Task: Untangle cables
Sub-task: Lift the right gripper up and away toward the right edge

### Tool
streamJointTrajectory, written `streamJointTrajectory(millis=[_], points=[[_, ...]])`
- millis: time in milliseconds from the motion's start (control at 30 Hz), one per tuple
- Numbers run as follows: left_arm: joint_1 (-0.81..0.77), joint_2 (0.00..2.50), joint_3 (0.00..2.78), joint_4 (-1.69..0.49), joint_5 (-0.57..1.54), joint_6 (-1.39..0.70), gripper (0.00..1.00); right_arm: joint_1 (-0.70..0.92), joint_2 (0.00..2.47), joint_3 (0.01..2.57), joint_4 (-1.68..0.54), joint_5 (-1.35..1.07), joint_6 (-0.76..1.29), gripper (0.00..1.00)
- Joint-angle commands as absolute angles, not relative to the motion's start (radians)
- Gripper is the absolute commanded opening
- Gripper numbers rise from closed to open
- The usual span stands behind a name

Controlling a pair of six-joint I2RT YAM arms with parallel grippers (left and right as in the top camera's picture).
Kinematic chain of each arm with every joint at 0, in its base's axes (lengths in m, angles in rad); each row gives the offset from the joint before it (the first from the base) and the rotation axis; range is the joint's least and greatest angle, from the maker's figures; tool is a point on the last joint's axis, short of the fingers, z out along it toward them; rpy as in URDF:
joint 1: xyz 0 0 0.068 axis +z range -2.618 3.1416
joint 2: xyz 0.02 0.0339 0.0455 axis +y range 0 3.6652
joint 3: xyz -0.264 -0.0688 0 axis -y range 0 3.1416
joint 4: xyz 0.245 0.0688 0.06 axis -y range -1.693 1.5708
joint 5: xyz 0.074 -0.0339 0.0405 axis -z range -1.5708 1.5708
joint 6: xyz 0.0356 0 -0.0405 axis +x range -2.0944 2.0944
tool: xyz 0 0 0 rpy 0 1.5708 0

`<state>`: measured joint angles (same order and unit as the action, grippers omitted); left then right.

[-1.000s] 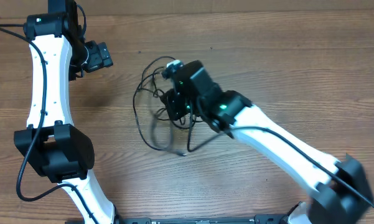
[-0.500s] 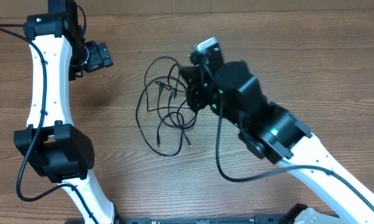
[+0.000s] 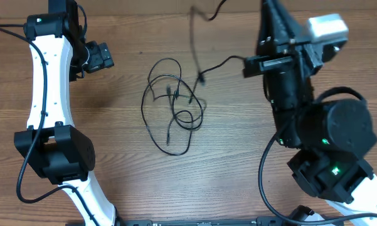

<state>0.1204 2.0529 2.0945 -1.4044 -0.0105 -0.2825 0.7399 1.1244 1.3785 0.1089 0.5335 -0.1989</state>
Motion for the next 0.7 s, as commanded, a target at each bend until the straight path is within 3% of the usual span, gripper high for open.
streamJointTrajectory(millis=[0,233,667], points=[[0.122,2.024,2.106,-1.401,-0.003,-0.292,0.99,0.736,1.135,1.401,0.125,0.659,-0.377,0.04],[0.122,2.024,2.106,-1.401,-0.003,-0.292,0.99,0.634,1.150,1.400,0.118,0.800,-0.453,0.04],[0.122,2.024,2.106,-1.401,-0.003,-0.292,1.00,0.218,1.277,1.400,0.020,0.878,-0.439,0.04]])
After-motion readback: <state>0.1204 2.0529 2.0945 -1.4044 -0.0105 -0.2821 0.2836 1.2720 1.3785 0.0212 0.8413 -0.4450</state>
